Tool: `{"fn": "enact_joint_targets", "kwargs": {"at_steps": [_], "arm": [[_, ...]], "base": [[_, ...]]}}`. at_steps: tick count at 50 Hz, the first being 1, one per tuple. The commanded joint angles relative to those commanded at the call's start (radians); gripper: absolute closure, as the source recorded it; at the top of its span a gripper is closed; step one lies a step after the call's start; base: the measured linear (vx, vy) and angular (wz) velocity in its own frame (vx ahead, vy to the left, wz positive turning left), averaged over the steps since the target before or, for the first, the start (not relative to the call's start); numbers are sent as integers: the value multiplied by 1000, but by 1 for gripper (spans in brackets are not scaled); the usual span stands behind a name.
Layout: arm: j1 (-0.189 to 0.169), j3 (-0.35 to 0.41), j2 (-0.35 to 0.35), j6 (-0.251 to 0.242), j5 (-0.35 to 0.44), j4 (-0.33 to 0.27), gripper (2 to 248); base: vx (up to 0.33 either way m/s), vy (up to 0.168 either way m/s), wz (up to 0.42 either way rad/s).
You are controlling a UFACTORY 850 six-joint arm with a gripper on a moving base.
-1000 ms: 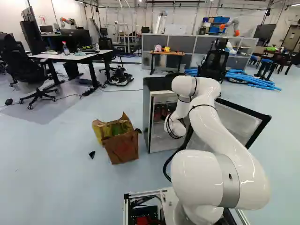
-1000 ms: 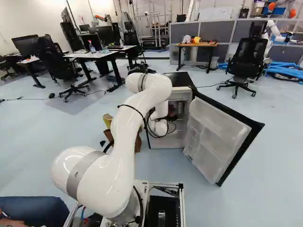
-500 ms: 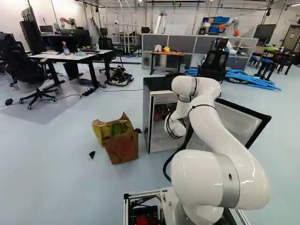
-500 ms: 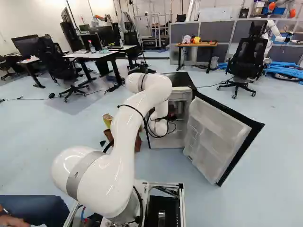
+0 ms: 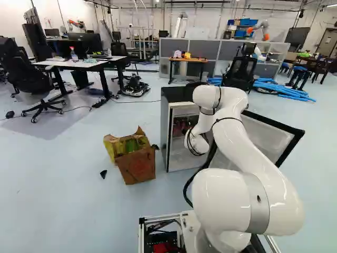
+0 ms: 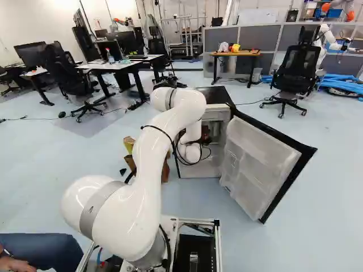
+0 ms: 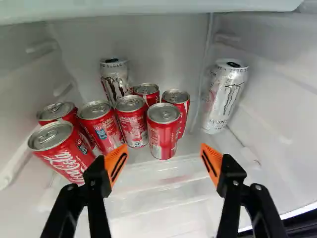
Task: Grab a drink from the fridge
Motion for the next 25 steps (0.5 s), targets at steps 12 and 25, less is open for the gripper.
{"fn": "enact_joint_targets", "kwargs": {"at_steps": [12,25], "arm": [[0,0,0,0,0,0,68],[0,0,0,0,0,0,79]], "base": [[0,0,0],[0,0,0]]}}
